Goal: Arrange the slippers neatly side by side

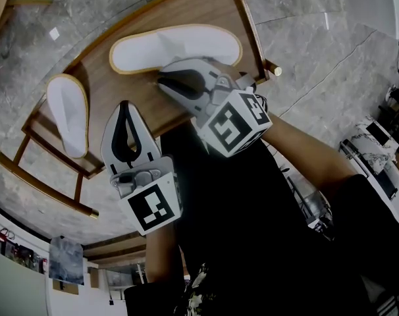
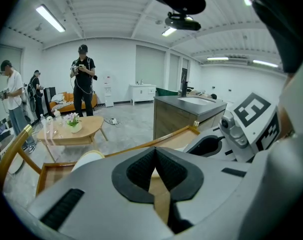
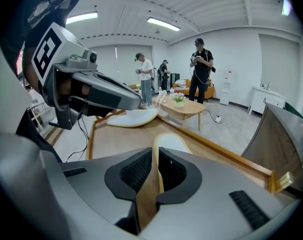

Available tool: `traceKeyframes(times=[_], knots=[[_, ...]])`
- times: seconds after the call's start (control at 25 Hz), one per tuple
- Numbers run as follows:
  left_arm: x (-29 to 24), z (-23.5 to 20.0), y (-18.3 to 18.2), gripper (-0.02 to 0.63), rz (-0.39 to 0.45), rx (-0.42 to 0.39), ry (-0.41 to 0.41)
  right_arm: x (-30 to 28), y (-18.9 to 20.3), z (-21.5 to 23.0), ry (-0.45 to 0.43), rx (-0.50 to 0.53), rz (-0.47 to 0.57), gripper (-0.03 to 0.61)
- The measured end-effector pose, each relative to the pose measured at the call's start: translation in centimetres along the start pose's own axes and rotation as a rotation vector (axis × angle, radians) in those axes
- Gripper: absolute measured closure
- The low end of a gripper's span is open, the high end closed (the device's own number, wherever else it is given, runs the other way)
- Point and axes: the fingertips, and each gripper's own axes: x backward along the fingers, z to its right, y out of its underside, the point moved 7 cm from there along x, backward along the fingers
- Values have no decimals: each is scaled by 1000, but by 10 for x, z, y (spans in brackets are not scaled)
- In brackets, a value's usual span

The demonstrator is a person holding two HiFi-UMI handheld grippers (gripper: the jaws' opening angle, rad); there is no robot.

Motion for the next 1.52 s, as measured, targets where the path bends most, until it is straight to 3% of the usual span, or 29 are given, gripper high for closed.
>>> traceKeyframes(times=[0.24, 0.52, 0.84, 0.92, 1.0, 1.2, 1.36, 1.52], knots=[[-5, 3, 0, 611, -11, -27, 18, 3, 0, -4, 1, -26, 11, 545], [-18, 14, -3, 609, -37, -88, 107, 17, 11, -7, 62, -155, 22, 543], [-53, 22, -2, 609, -114, -270, 195, 39, 39, -3, 211, -332, 11, 541], [-64, 21, 0, 606, -139, -291, 203, 44, 47, -1, 244, -351, 4, 539], [-75, 20, 4, 553, -164, -295, 206, 50, 54, 4, 273, -395, 2, 535], [-98, 8, 10, 558, -212, -350, 177, 57, 67, 7, 334, -472, -28, 532], [-116, -2, 15, 580, -277, -355, 172, 58, 80, 8, 364, -527, -68, 534], [-126, -5, 32, 602, -388, -289, 211, 56, 89, 19, 396, -564, -98, 545]])
